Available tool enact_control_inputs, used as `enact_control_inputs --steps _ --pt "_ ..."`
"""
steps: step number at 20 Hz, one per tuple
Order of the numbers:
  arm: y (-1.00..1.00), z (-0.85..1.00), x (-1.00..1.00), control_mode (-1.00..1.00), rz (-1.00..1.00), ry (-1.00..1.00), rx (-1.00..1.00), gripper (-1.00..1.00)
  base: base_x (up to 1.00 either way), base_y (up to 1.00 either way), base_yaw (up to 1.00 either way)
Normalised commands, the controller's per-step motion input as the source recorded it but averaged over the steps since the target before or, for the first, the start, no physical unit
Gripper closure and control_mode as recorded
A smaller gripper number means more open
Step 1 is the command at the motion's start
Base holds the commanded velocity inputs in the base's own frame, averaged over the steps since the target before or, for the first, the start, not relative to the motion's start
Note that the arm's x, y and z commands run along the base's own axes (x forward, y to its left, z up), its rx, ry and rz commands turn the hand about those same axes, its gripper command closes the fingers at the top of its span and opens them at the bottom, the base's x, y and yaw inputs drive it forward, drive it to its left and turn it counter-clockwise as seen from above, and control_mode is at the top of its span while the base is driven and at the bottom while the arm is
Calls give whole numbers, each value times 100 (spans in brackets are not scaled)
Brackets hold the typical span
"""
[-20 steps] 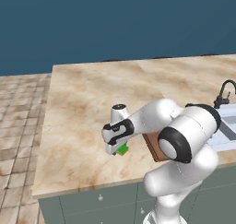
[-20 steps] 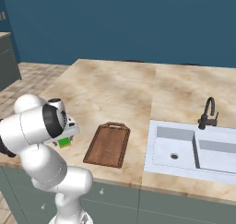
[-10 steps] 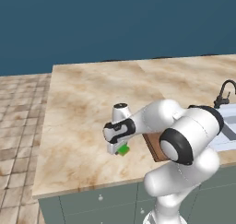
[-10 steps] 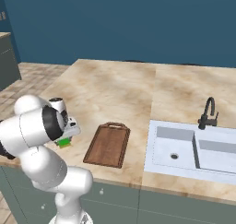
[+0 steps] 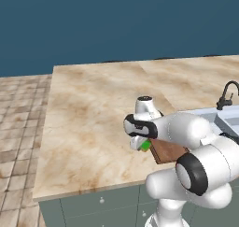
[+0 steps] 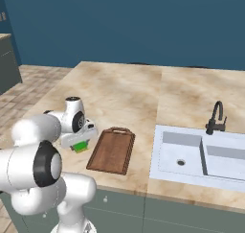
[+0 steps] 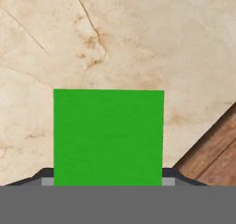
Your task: Pick up the sponge from the counter and clean the cutting board by briefly scrubbing or pressing down on the cutting board. Once finished, release the sponge.
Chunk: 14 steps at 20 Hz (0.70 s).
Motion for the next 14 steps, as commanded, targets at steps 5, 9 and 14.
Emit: enact_control_inputs --steps 5,9,14 --pt "-88 7 -2 -100 11 2 0 100 0 0 0" --pt "-93 -1 -2 -100 15 0 1 100 0 0 0" --pt "-86 -9 -5 -100 20 0 3 100 0 0 0"
